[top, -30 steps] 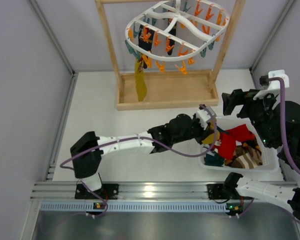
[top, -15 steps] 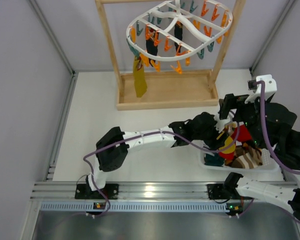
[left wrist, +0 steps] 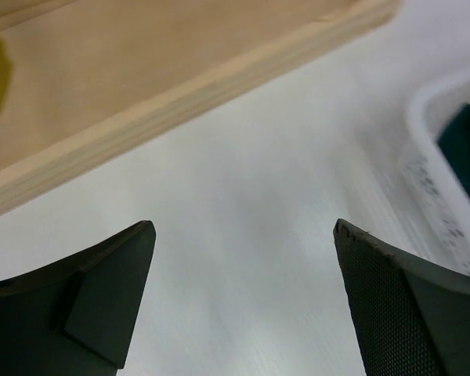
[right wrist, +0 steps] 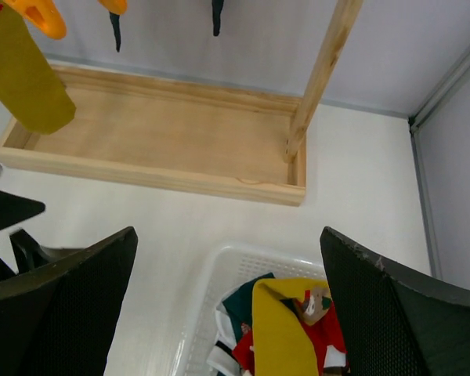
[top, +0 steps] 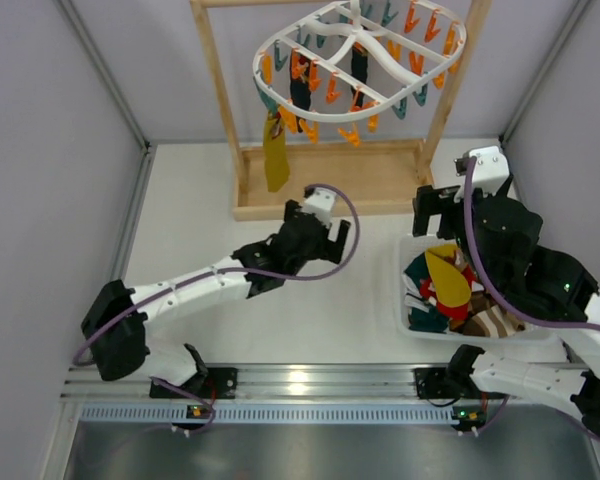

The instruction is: Remove the socks clipped to the hanger

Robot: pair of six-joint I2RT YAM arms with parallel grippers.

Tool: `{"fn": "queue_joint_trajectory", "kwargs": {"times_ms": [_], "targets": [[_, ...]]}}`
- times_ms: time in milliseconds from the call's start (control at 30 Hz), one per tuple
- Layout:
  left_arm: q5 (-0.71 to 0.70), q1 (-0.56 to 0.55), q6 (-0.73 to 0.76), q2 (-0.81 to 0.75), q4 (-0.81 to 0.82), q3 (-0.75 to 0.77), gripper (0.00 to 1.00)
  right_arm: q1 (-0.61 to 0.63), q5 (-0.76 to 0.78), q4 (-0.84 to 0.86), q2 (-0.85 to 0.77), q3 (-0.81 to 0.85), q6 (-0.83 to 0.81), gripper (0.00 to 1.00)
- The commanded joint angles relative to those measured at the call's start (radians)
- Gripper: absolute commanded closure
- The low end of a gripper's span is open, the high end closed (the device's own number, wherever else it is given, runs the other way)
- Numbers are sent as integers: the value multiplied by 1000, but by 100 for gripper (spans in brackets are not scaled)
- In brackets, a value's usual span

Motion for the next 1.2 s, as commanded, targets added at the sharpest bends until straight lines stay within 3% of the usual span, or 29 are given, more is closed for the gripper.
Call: {"fn": "queue_joint_trajectory", "kwargs": {"times_ms": [0, 33, 167, 333, 400, 600, 767, 800, 833, 967, 1167], "targets": [[30, 124, -48, -88, 157, -137, 1, -1, -40, 96, -10, -8, 16, 5], [72, 205, -50, -103, 185, -164, 1, -1, -54, 99, -7, -10, 16, 5], [146, 346, 47, -154, 347, -276, 1, -1, -95, 104, 5, -17, 23, 5], [461, 544, 96, -125, 613, -333, 1, -3, -137, 96, 14, -20, 18, 5], [565, 586, 100, -89, 656, -318, 1, -1, -149, 93, 11, -24, 16, 5], [695, 679, 107, 78, 661, -162, 1, -3, -183, 90, 19, -25, 6, 5], [762, 681, 91, 181, 661, -34, 24, -3, -207, 101, 48, -24, -4, 5], [771, 681, 79, 188, 661, -20, 33, -3, -211, 101, 53, -19, -2, 5], [785, 681, 76, 191, 661, -2, 57, -3, -218, 101, 57, -17, -2, 5], [718, 632, 88, 156, 659, -26, 100, -3, -224, 113, 63, -13, 1, 5], [387, 436, 90, 66, 659, -124, 100, -3, -261, 168, 56, 6, 26, 6]]}}
